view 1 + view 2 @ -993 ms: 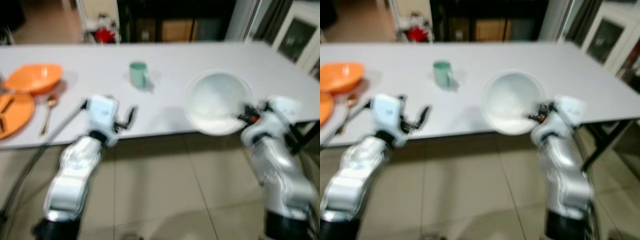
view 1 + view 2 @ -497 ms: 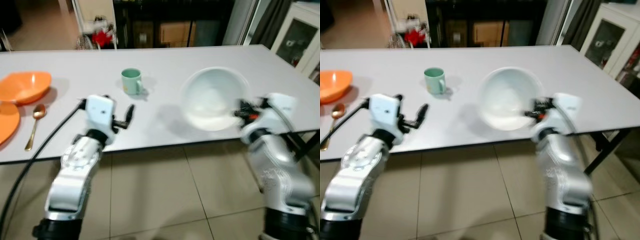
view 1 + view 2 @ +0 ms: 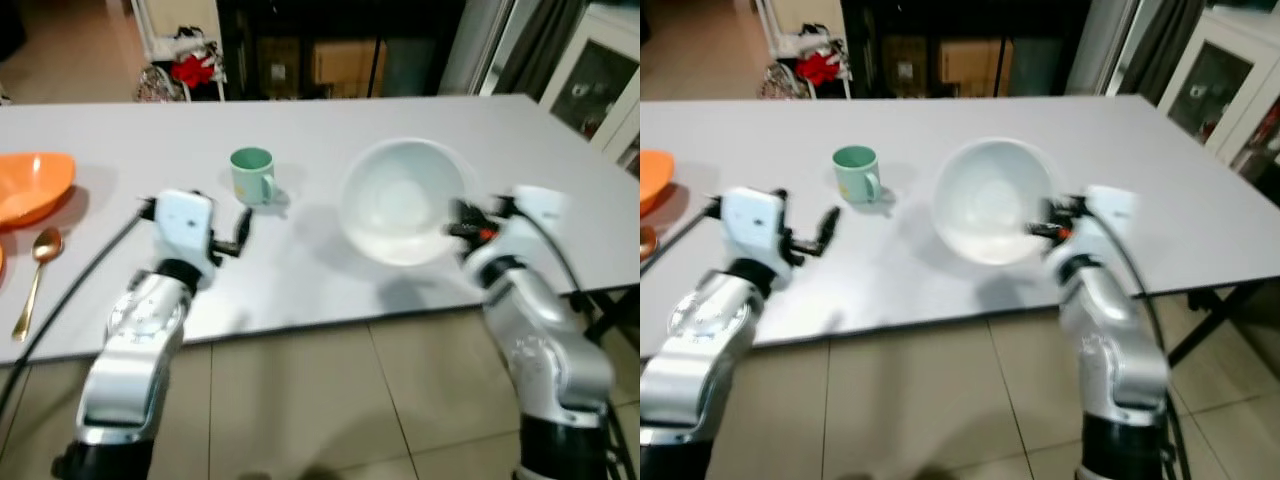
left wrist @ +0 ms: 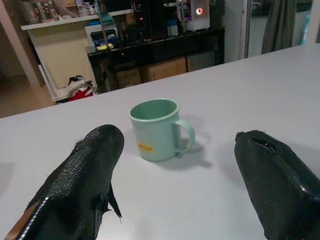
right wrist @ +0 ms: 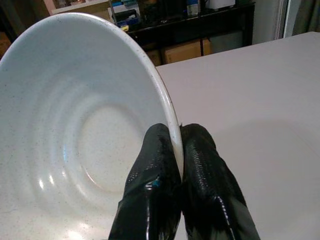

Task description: Setting the table

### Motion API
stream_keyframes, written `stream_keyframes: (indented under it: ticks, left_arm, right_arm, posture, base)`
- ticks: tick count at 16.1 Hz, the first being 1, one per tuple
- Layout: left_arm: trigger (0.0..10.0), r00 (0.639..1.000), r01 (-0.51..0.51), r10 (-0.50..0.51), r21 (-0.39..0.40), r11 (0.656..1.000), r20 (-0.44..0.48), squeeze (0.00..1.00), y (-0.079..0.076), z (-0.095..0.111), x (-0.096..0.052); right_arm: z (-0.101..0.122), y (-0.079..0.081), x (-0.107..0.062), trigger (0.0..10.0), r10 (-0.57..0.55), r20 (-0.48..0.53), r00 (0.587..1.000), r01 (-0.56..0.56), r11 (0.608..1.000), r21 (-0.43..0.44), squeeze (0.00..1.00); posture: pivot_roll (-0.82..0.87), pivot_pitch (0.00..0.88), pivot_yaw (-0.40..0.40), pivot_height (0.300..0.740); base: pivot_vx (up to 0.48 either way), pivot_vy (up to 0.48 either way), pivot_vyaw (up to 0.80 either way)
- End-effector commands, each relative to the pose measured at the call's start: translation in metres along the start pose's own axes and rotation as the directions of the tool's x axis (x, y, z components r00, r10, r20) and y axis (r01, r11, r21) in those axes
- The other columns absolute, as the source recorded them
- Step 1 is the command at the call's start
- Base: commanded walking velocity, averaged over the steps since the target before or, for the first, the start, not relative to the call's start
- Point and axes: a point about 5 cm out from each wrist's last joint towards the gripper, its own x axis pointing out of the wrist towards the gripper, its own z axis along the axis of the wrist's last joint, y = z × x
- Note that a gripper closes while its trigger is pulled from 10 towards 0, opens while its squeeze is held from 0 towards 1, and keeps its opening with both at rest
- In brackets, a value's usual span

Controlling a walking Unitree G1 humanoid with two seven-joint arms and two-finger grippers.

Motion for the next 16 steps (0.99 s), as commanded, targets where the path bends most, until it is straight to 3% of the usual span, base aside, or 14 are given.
stream_keyframes:
  ticks: [1, 5, 8, 11, 16]
  left_arm:
    - [10.0, 1.0, 0.031, -0.031, -0.005, 1.0, 0.004, 0.0, -0.0087, 0.0013, 0.0011]
    - [10.0, 1.0, 0.029, -0.029, -0.01, 1.0, 0.0, 0.0, -0.0103, 0.0004, -0.0013]
    - [10.0, 1.0, 0.026, -0.026, -0.012, 1.0, -0.001, 0.0, -0.0104, 0.0, -0.0025]
    - [10.0, 1.0, 0.025, -0.025, -0.012, 1.0, -0.005, 0.0, -0.0106, -0.0008, -0.0031]
    - [10.0, 0.999, 0.035, -0.035, -0.018, 0.999, -0.008, 0.0, -0.0129, -0.0019, -0.003]
  right_arm:
    - [0.009, -0.0095, -0.0019, 10.0, -0.037, 0.035, 0.999, 0.038, 0.999, -0.005, 0.0]
    - [0.0076, -0.0099, -0.0029, 10.0, -0.027, 0.023, 0.999, 0.027, 0.999, -0.028, 0.0]
    - [0.0078, -0.0096, -0.0005, 10.0, -0.028, 0.011, 1.0, 0.028, 0.996, -0.081, 0.0]
    - [0.0073, -0.0112, 0.0003, 10.0, -0.04, 0.018, 0.999, 0.041, 0.999, -0.023, 0.0]
    - [0.0094, -0.0147, 0.0003, 10.0, -0.057, 0.018, 0.998, 0.057, 0.998, -0.025, 0.0]
  posture:
    - [0.13, 0.0, -0.027, 0.74]
    - [0.13, 0.0, -0.033, 0.74]
    - [0.13, 0.0, -0.034, 0.74]
    - [0.13, 0.0, -0.034, 0.74]
    - [0.12, 0.0, -0.033, 0.74]
  base:
    - [0.349, 0.0, 0.0]
    - [0.348, 0.0, 0.0]
    - [0.349, 0.0, 0.78]
    - [0.346, 0.0, 0.27]
    - [0.345, 0.0, 0.0]
